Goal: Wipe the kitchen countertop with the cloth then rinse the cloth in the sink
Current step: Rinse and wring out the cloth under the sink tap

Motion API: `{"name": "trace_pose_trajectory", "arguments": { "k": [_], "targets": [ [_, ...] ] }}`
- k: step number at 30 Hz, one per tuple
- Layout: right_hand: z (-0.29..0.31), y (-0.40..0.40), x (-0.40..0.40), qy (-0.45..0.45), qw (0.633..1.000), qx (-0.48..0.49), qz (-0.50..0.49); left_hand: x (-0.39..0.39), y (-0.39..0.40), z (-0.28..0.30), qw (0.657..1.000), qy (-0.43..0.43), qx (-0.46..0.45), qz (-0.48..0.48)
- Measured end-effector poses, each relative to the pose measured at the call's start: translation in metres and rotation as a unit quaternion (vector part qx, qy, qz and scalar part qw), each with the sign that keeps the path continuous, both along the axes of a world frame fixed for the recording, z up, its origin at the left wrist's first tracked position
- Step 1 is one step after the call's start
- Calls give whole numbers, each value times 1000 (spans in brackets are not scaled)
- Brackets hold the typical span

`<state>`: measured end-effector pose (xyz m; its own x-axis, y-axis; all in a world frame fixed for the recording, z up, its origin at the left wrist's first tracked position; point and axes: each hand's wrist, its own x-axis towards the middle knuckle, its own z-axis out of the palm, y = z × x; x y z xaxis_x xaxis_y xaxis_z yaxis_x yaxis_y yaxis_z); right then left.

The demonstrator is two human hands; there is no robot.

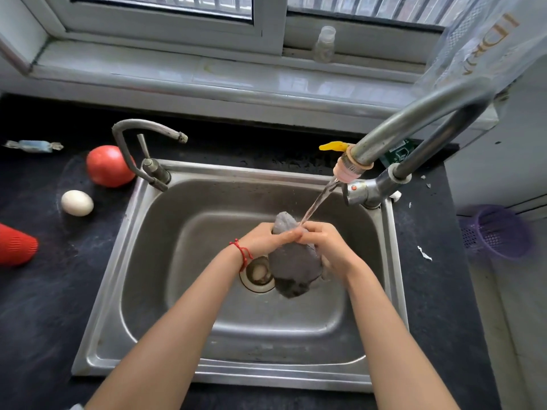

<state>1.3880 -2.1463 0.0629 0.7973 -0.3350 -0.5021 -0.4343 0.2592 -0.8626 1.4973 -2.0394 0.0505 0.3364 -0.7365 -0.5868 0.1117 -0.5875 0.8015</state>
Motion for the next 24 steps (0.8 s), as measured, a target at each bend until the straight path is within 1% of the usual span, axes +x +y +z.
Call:
{"name": "trace_pose_trajectory", "arguments": {
  "k": [1,2,3,4,5,7,8,9,10,12,13,14,15,16,18,19,21,22,23,24],
  "targets": [
    [-2,-2,-2,-3,1000,1,-2,0,1,-2,1000,-18,-2,-13],
    [-4,-4,-5,0,1000,10,-6,0,1,-3,1000,-25,-15,-5],
    [-5,-6,-8,10,1000,14,0,0,0,-1,999,-28,-39,20],
    [-5,-7,-12,32,999,-4,24,-1,-1,0,996,-28,-67,46],
    [-7,-9,-15,57,995,-43,75,-3,-2,1,992,-27,-95,74],
    [-10,-5,-20,105,970,-98,198,-5,-4,1,982,-27,-136,131],
    [-13,-2,-21,118,965,-98,213,-6,-5,3,977,-18,-144,159],
    [-16,1,-22,119,971,-92,185,-6,-6,4,970,0,-152,191],
    [-20,2,-23,107,983,-78,125,-6,-7,4,960,29,-160,230],
    [-27,4,-27,55,998,-4,-37,-3,-7,3,928,95,-168,319],
    [-30,3,-29,29,992,53,-110,-2,-6,1,910,125,-164,360],
    [-31,4,-29,5,978,114,-172,-1,-5,-3,889,157,-155,402],
    [-33,5,-26,-3,964,152,-220,-1,-4,-9,875,174,-142,428],
    [-36,6,-21,4,954,155,-257,-4,-4,-16,867,183,-123,447],
    [-37,12,-7,47,950,90,-295,-14,-4,-32,871,150,-77,462],
    [-32,16,-1,64,953,42,-293,-19,-5,-38,876,127,-52,462],
    [-23,25,10,66,958,-65,-271,-27,-8,-45,873,117,-22,473],
    [-15,32,14,58,962,-100,-246,-30,-9,-45,868,113,-1,483],
    [-7,40,19,54,967,-116,-220,-33,-9,-45,872,114,28,475],
    [0,49,21,53,970,-131,-198,-35,-9,-49,884,118,65,448]
  ]
}}
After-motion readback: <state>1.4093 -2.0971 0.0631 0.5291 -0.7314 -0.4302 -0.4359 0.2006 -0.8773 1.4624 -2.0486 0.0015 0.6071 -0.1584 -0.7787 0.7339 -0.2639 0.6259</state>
